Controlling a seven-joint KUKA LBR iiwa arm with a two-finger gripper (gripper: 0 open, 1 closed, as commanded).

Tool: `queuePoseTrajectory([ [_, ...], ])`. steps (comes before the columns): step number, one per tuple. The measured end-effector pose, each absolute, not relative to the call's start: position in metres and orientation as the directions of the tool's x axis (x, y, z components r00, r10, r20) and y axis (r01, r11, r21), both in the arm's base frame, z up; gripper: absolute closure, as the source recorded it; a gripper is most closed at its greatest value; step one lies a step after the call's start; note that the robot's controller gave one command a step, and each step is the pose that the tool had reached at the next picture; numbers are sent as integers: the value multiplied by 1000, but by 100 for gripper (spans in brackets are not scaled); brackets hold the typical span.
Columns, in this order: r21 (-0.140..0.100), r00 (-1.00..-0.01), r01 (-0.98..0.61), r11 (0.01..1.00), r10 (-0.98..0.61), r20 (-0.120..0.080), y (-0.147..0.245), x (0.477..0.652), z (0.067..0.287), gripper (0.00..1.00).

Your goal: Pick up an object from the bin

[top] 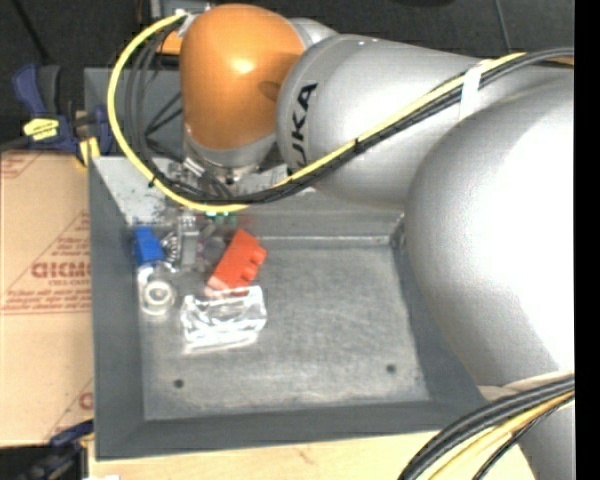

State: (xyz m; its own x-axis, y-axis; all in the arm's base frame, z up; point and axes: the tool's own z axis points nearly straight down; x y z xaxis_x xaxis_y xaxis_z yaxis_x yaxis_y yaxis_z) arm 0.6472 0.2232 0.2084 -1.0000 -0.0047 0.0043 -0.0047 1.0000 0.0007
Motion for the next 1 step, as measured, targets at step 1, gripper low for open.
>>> queuePoseTrajectory([
  [1,-3,-999,-30,1000,-30,9,161,561,141,0],
])
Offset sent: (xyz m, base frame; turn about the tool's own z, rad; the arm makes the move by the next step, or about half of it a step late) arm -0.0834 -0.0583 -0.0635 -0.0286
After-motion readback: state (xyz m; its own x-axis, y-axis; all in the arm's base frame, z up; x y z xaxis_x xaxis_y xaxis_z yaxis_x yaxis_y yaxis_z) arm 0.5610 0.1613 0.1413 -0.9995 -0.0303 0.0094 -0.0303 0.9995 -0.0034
